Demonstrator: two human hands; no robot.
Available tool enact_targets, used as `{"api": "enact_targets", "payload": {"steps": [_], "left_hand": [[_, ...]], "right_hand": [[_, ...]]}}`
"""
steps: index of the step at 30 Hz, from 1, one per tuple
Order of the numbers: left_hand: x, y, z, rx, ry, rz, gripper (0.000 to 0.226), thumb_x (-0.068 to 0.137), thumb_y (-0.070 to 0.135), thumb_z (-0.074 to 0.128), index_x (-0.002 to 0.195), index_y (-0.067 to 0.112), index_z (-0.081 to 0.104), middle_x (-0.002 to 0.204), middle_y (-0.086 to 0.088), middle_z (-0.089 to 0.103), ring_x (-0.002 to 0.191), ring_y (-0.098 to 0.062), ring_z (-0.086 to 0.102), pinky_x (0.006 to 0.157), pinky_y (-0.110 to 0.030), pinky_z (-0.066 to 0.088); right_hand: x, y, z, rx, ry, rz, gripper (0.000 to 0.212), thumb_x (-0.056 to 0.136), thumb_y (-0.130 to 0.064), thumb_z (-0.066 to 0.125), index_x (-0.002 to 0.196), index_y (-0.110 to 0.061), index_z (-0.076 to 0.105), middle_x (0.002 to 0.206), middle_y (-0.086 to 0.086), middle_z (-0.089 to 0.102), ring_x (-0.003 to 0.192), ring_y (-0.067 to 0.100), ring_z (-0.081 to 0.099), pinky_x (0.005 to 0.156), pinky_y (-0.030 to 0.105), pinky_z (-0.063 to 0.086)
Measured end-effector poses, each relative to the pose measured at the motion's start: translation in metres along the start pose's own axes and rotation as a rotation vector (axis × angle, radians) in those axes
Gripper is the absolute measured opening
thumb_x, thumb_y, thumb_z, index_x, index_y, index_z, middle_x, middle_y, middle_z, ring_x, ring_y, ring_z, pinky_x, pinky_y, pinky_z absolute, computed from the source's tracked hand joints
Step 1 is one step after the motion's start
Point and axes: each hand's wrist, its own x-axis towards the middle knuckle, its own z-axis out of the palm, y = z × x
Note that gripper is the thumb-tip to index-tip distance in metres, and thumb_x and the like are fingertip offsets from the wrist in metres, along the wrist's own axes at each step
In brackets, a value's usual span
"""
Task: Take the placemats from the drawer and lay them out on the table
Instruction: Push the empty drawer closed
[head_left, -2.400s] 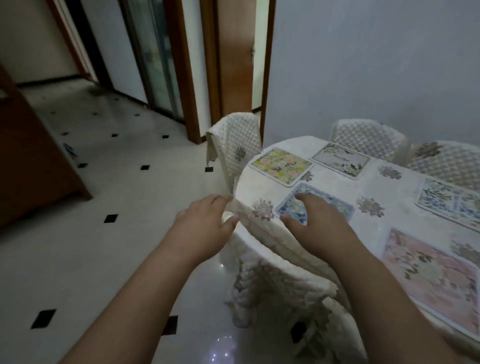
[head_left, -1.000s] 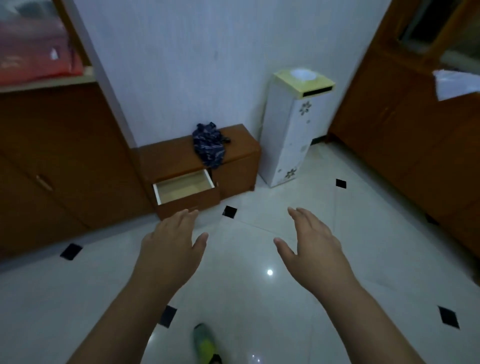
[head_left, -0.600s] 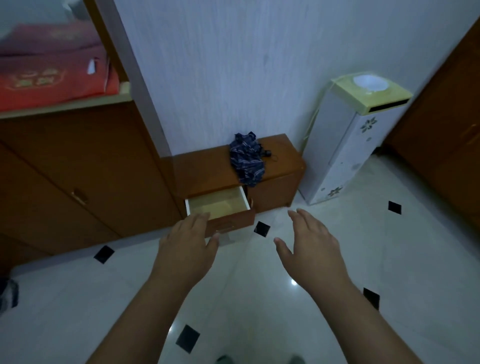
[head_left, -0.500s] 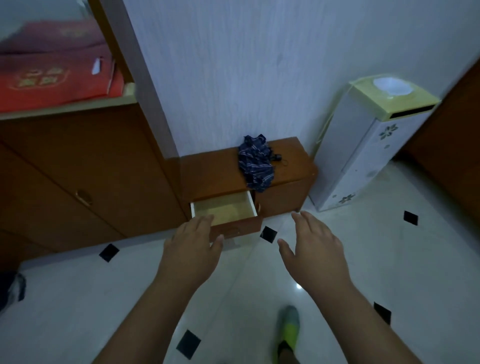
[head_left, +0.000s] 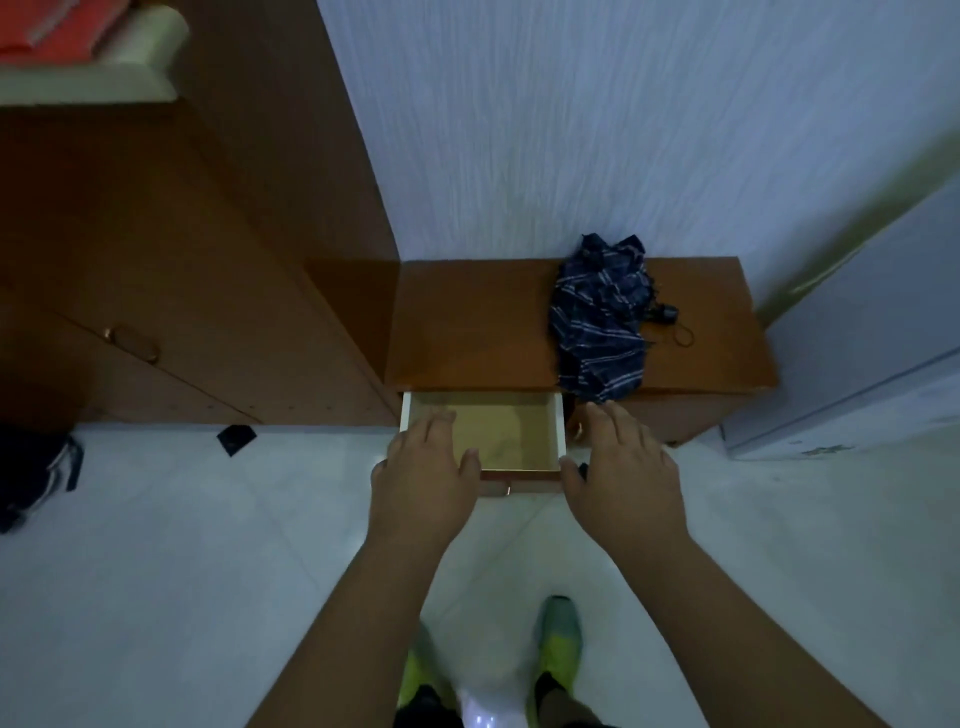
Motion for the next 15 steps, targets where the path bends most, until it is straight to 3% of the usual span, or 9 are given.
{"api": "enact_targets", "payload": {"steps": [2, 4, 6, 9, 11, 13, 15], "left_hand": [[0.027, -0.013, 0.028, -0.11, 0.018, -0.054, 0.054, 0.101, 0.04, 0.051, 0.15, 0.023, 0.04, 0.153, -0.002, 0.042, 0.133, -0.028, 0.044, 0.103, -0.046, 0.044], [0.049, -0.028, 0.053, -0.454, 0.025, -0.235, 0.058, 0.1, 0.032, 0.057, 0.154, 0.022, 0.035, 0.151, -0.002, 0.041, 0.129, -0.023, 0.045, 0.105, -0.037, 0.041], [0.069, -0.048, 0.086, -0.919, 0.018, -0.567, 0.057, 0.099, 0.024, 0.059, 0.152, 0.025, 0.038, 0.136, 0.0, 0.044, 0.116, -0.016, 0.048, 0.098, -0.032, 0.04], [0.089, -0.09, 0.136, -1.309, 0.077, -0.955, 0.019, 0.096, 0.023, 0.055, 0.113, 0.016, 0.055, 0.114, -0.005, 0.052, 0.089, -0.015, 0.056, 0.088, -0.035, 0.047], [0.099, -0.113, 0.162, -1.483, 0.084, -1.087, 0.014, 0.094, 0.02, 0.059, 0.106, 0.012, 0.058, 0.114, -0.004, 0.054, 0.11, -0.021, 0.056, 0.101, -0.037, 0.048], [0.11, -0.13, 0.184, -1.699, 0.038, -1.138, 0.032, 0.092, 0.015, 0.059, 0.124, 0.01, 0.054, 0.13, -0.005, 0.046, 0.135, -0.027, 0.045, 0.114, -0.042, 0.04], [0.124, -0.142, 0.199, -1.851, -0.045, -1.096, 0.046, 0.091, 0.014, 0.056, 0.136, 0.011, 0.047, 0.139, -0.009, 0.041, 0.14, -0.028, 0.044, 0.114, -0.043, 0.04]], "right_hand": [[0.026, 0.009, 0.036, 0.08, -0.014, 0.035, 0.067, 0.086, -0.043, 0.062, 0.145, -0.016, 0.042, 0.15, 0.006, 0.042, 0.132, 0.029, 0.045, 0.101, 0.046, 0.046], [0.045, 0.015, 0.07, 0.325, -0.032, 0.178, 0.065, 0.087, -0.042, 0.063, 0.142, -0.012, 0.044, 0.143, 0.007, 0.045, 0.128, 0.028, 0.045, 0.102, 0.043, 0.043], [0.06, 0.023, 0.111, 0.723, -0.05, 0.468, 0.066, 0.085, -0.042, 0.064, 0.14, -0.01, 0.048, 0.134, 0.006, 0.051, 0.122, 0.025, 0.049, 0.102, 0.04, 0.044], [0.069, 0.03, 0.164, 1.317, -0.248, 1.062, 0.052, 0.084, -0.03, 0.064, 0.132, -0.012, 0.057, 0.121, 0.004, 0.057, 0.096, 0.019, 0.054, 0.076, 0.03, 0.047], [0.074, 0.035, 0.194, 1.571, -0.308, 1.288, 0.046, 0.083, -0.024, 0.064, 0.127, -0.016, 0.054, 0.118, 0.001, 0.048, 0.089, 0.018, 0.047, 0.075, 0.026, 0.042], [0.084, 0.04, 0.222, 1.686, -0.278, 1.355, 0.04, 0.082, -0.019, 0.062, 0.12, -0.019, 0.051, 0.105, 0.001, 0.042, 0.078, 0.016, 0.042, 0.074, 0.026, 0.038], [0.097, 0.042, 0.24, 1.816, -0.242, 1.338, 0.037, 0.079, -0.014, 0.058, 0.116, -0.016, 0.056, 0.102, 0.003, 0.048, 0.073, 0.016, 0.044, 0.069, 0.025, 0.039]]}}
